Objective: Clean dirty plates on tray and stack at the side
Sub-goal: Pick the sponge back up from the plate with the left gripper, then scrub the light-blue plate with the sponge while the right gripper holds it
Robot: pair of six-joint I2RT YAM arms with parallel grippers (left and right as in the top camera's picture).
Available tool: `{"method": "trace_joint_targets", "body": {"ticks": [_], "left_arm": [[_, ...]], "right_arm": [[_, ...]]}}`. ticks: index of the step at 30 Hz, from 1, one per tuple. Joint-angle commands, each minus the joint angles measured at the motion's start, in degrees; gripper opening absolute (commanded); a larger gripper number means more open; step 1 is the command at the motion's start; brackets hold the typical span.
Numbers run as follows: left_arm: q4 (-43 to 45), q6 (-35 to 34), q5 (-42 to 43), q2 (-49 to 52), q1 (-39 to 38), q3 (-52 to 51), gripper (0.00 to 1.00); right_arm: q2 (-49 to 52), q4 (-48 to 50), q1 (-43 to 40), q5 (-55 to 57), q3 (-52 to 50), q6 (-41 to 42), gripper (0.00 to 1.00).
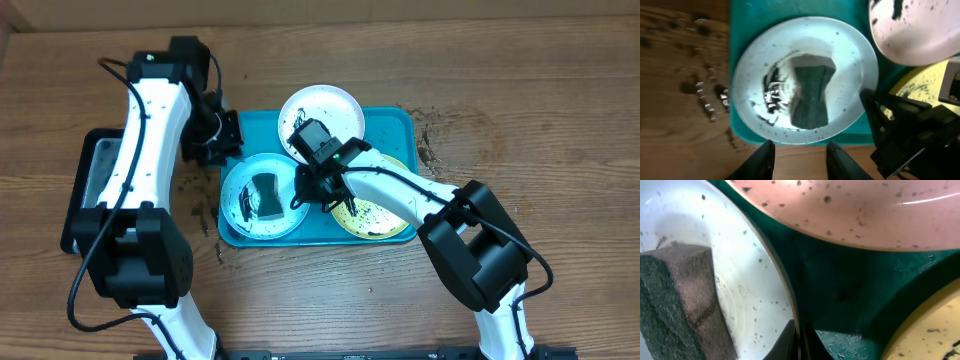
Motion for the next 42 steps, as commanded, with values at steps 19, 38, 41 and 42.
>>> {"method": "trace_joint_targets", "body": {"ticks": [19,38,41,42], "left_arm": [[19.4,-0.8,4.2,0.3,-5.8,-21.5,0.51],[23.3,-5.5,0.6,0.3,-7.4,-23.9,0.34],[23.4,-5.5,0.7,0.3,-7.4,-23.9,0.31],[23.4,-5.5,0.7,0.3,-7.4,-23.9,0.30]], "right_arm": [[0.6,0.3,-0.3,0.2,-0.2,-0.5,0.04],[0.6,0.2,-0.3,0.2,-0.2,-0.5,0.04],[0.6,0.2,-0.4,0.2,-0.2,-0.5,0.04],[0.6,0.2,-0.5,0.2,-0.2,-0.5,0.04]]}}
